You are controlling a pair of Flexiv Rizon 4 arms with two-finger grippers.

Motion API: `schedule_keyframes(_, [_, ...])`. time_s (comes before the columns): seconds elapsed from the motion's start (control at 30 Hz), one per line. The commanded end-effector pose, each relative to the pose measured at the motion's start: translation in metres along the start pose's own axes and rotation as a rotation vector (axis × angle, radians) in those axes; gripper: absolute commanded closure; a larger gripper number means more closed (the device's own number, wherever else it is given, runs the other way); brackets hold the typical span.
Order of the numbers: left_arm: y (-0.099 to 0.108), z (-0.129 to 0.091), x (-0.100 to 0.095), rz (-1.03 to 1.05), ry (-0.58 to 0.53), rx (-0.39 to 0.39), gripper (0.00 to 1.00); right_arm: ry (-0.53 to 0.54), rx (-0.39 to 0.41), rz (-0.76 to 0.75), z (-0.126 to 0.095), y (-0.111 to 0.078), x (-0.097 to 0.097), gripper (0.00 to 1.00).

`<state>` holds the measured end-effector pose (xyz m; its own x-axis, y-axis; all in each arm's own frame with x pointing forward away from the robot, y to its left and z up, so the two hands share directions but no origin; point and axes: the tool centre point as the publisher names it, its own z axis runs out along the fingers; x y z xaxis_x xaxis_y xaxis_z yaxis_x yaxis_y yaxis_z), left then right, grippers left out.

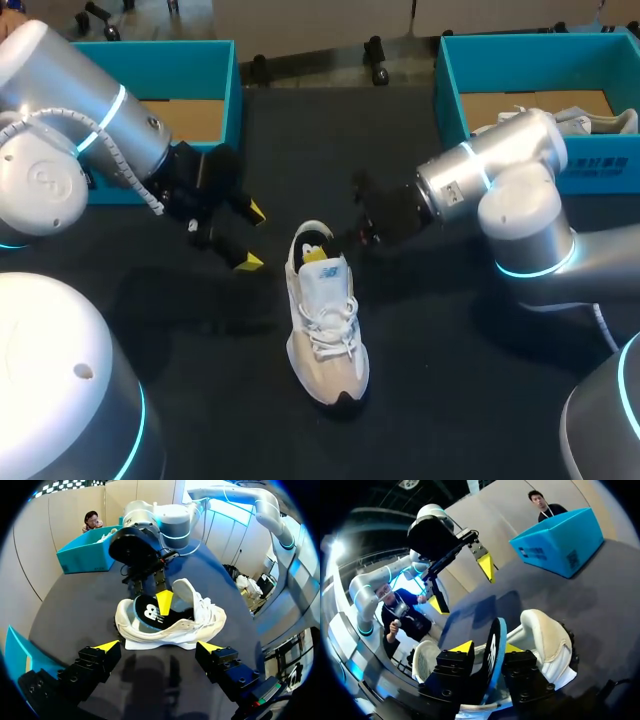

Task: Take the shoe out of the shoebox, open the shoe tongue, remove and reinsert the insole, then place the shoe into the shoebox

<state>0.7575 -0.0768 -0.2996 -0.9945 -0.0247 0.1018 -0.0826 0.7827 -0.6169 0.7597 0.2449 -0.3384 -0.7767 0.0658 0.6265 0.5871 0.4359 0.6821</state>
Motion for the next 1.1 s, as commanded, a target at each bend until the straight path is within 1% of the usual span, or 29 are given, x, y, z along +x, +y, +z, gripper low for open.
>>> schedule_keyframes(0.03, [0.000, 0.001, 0.000, 0.000, -0.001, -0.004, 0.00, -0.003, 0.008, 0.001, 0.001, 0.002, -0.004, 0.78])
schedule_keyframes(0.07, [0.000, 0.001, 0.000, 0.000, -0.001, -0.004, 0.00, -0.003, 0.007, 0.002, 0.001, 0.000, -0.004, 0.85])
schedule_keyframes(0.1, [0.000, 0.001, 0.000, 0.000, -0.001, -0.004, 0.00, -0.002, 0.008, 0.010, 0.002, -0.001, -0.005, 1.00])
schedule_keyframes(0.37, [0.000, 0.001, 0.000, 0.000, -0.001, -0.004, 0.00, 0.012, 0.008, 0.042, 0.009, -0.013, 0.000, 1.00])
schedule_keyframes(0.53, [0.000, 0.001, 0.000, 0.000, -0.001, -0.004, 0.00, 0.005, 0.008, 0.041, 0.007, -0.012, 0.002, 1.00])
schedule_keyframes(0.57, [0.000, 0.001, 0.000, 0.000, -0.001, -0.004, 0.00, 0.000, 0.007, 0.034, 0.006, -0.010, 0.003, 0.81])
schedule_keyframes(0.6, [0.000, 0.001, 0.000, 0.000, -0.001, -0.004, 0.00, -0.003, 0.008, 0.031, 0.005, -0.008, 0.004, 0.74])
schedule_keyframes(0.67, [0.000, 0.001, 0.000, 0.000, -0.001, -0.004, 0.00, -0.012, 0.010, 0.020, 0.003, -0.004, 0.005, 0.69])
schedule_keyframes(0.73, [0.000, 0.001, 0.000, 0.000, -0.001, -0.004, 0.00, -0.024, 0.014, 0.005, 0.001, 0.000, 0.006, 0.60])
schedule_keyframes(0.77, [0.000, 0.001, 0.000, 0.000, -0.001, -0.004, 0.00, -0.025, 0.013, 0.000, 0.000, 0.002, 0.006, 0.57])
schedule_keyframes(0.93, [0.000, 0.001, 0.000, 0.000, -0.001, -0.004, 0.00, -0.040, 0.021, -0.028, -0.004, 0.014, 0.006, 0.55])
schedule_keyframes(1.1, [0.000, 0.001, 0.000, 0.000, -0.001, -0.004, 0.00, -0.050, 0.025, -0.047, -0.012, 0.025, 0.001, 0.53])
